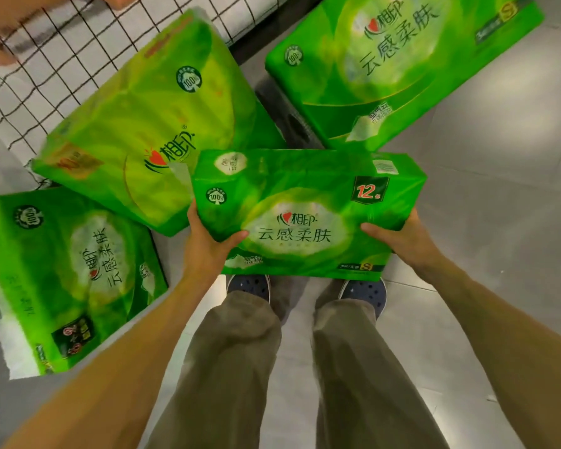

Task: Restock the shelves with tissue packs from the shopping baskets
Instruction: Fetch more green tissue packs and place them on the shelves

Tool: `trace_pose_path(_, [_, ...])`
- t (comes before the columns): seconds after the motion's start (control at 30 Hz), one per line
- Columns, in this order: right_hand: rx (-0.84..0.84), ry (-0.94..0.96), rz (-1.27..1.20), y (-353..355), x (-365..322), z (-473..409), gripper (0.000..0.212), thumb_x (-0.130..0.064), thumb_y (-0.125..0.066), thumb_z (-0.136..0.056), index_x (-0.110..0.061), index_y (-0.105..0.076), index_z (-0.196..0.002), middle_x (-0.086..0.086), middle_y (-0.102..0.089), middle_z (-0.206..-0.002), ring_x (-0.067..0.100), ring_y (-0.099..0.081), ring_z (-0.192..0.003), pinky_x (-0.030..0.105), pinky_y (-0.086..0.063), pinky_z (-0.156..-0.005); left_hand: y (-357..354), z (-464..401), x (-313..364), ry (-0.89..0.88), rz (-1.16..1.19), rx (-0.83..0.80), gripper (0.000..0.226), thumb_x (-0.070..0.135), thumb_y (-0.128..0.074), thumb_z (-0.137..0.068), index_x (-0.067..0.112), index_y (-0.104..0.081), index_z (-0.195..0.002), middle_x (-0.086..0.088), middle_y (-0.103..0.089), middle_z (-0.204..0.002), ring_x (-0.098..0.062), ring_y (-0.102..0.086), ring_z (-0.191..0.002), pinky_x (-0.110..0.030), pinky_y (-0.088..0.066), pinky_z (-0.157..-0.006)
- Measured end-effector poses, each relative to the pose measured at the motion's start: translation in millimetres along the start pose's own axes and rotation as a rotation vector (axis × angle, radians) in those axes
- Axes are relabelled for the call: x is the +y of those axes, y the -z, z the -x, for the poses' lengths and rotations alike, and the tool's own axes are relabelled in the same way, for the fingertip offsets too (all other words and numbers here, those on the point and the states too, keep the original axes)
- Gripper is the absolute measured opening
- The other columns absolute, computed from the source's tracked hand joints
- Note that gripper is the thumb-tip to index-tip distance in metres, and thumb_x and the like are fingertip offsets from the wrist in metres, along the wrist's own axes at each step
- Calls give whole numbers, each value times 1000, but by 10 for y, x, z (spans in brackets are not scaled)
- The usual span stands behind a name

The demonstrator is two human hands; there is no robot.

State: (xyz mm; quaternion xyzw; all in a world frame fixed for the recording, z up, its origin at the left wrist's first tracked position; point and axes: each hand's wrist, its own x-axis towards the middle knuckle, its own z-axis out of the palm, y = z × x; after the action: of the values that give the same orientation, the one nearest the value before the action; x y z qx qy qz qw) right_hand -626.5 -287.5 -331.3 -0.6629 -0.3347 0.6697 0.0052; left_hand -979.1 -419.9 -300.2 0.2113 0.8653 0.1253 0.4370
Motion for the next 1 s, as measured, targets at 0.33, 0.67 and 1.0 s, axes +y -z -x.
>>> trace_pose_path(0.33, [73, 104, -39, 108, -303, 789, 62, -17, -87, -78, -16, -56, -132, 3, -73, -118, 15, -74, -103, 34, -64, -80, 392, 506, 465, -70, -78, 21, 107, 48, -87, -73, 15, -26, -155, -6, -66, -118, -34, -66, -103, -33, -49, -77])
trace_pose_path(0.67, [150, 222, 2, 580, -1319, 2459, 114, -37, -92, -62, -24, -23, -152, -7, -59, -129, 18, -62, -120, 53, -53, -103, 1411, 1693, 1589, -144, -68, 13, 107, 72, -79, -68, 38, -22, -152, -4, -69, -122, -35, -69, -102, -51, -57, -89])
trace_pose_path(1.0, [302, 368, -29, 1061, -2143, 4834, 98, -27, -87, -77, -13, -23, -149, -10, -60, -119, 16, -66, -110, 33, -60, -88, 2726, 3505, 2860, -436, -71, -5, 109, 73, -75, -66, 34, -24, -154, 4, -71, -111, -20, -71, -83, -46, -60, -78])
